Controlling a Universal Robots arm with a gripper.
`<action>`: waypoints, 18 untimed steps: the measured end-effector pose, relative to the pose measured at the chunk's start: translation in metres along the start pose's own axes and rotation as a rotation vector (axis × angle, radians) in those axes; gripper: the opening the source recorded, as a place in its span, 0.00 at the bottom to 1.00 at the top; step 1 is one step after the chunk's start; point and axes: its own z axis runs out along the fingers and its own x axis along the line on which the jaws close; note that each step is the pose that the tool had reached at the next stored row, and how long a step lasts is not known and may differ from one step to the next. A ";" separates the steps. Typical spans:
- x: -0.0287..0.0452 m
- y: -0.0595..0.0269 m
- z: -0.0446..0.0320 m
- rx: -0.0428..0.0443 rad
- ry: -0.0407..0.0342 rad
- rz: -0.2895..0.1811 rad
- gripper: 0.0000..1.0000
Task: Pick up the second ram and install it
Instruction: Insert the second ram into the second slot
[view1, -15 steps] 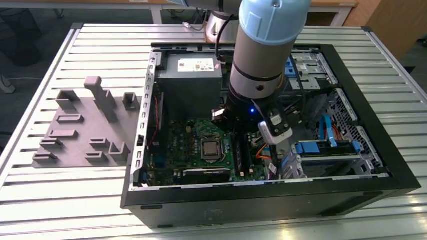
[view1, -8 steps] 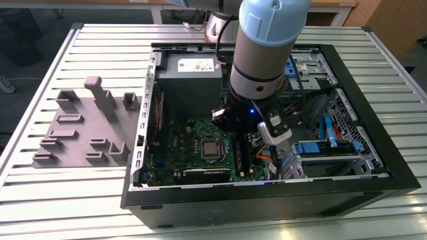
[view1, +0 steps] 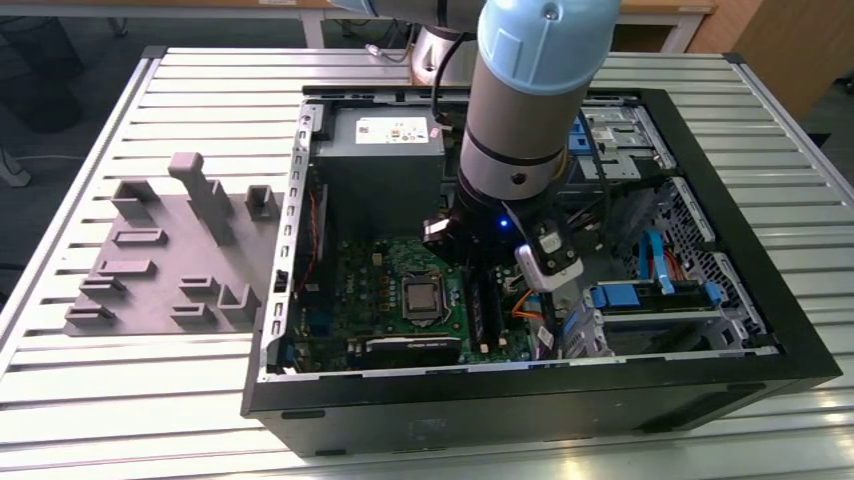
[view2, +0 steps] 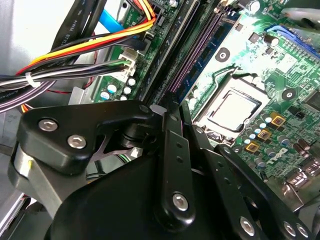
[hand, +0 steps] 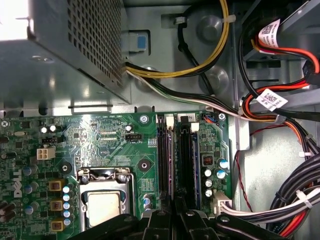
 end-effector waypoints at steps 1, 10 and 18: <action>0.0000 0.0000 0.0001 0.0000 0.0001 0.000 0.14; 0.0000 0.0001 -0.0015 -0.0001 0.0007 0.000 0.14; -0.0003 0.0004 -0.0030 0.0004 0.0015 -0.001 0.14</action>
